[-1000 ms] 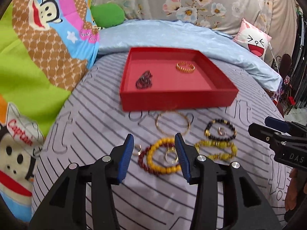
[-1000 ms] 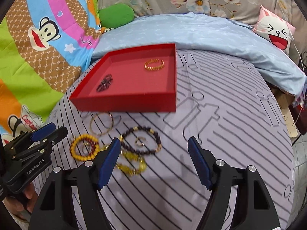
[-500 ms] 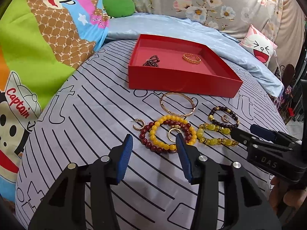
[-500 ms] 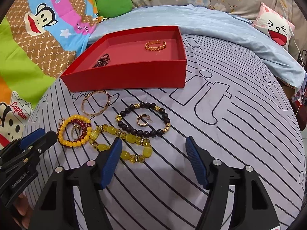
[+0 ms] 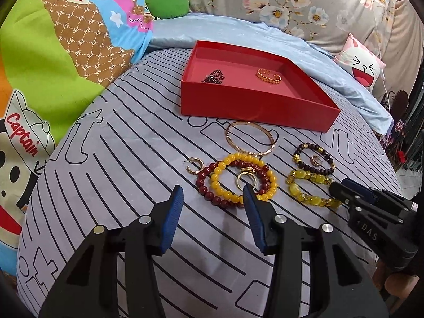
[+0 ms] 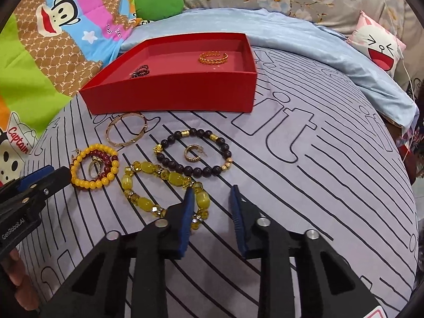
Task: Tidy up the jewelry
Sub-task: 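Grasp the yellow glass bead bracelet with the right gripper while the left grasps the amber bead bracelet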
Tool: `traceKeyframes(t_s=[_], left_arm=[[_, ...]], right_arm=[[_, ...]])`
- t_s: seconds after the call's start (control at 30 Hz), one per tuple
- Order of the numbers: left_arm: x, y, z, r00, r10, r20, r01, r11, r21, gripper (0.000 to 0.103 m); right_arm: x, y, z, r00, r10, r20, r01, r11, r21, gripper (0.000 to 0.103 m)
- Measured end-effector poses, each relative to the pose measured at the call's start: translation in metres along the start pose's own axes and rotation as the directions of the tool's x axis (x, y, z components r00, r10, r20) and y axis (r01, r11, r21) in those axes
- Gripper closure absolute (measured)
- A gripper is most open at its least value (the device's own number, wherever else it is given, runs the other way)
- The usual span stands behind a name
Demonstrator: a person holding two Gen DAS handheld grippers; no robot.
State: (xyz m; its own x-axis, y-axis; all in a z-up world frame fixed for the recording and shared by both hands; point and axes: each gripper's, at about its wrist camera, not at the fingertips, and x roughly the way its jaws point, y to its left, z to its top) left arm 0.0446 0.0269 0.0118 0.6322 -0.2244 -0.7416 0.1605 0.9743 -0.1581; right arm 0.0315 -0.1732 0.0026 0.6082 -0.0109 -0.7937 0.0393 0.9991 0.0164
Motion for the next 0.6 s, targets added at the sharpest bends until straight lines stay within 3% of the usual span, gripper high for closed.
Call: traceKeyframes(t_s=[0.07,0.6], left_arm=[[0.000,-0.001,-0.001,1.000,-0.001,0.000,0.001,1.000,0.002,0.059],[0.005,-0.008,0.001,1.000,-0.020,0.003,0.020,1.000,0.022,0.059]], right_arm=[[-0.003,-0.003,-0.003,1.000,0.001,-0.005,-0.001,1.000,0.011,0.093],[-0.010,-0.013,-0.012,0.998,0.057,-0.014,-0.056,0.996,0.069,0.093]])
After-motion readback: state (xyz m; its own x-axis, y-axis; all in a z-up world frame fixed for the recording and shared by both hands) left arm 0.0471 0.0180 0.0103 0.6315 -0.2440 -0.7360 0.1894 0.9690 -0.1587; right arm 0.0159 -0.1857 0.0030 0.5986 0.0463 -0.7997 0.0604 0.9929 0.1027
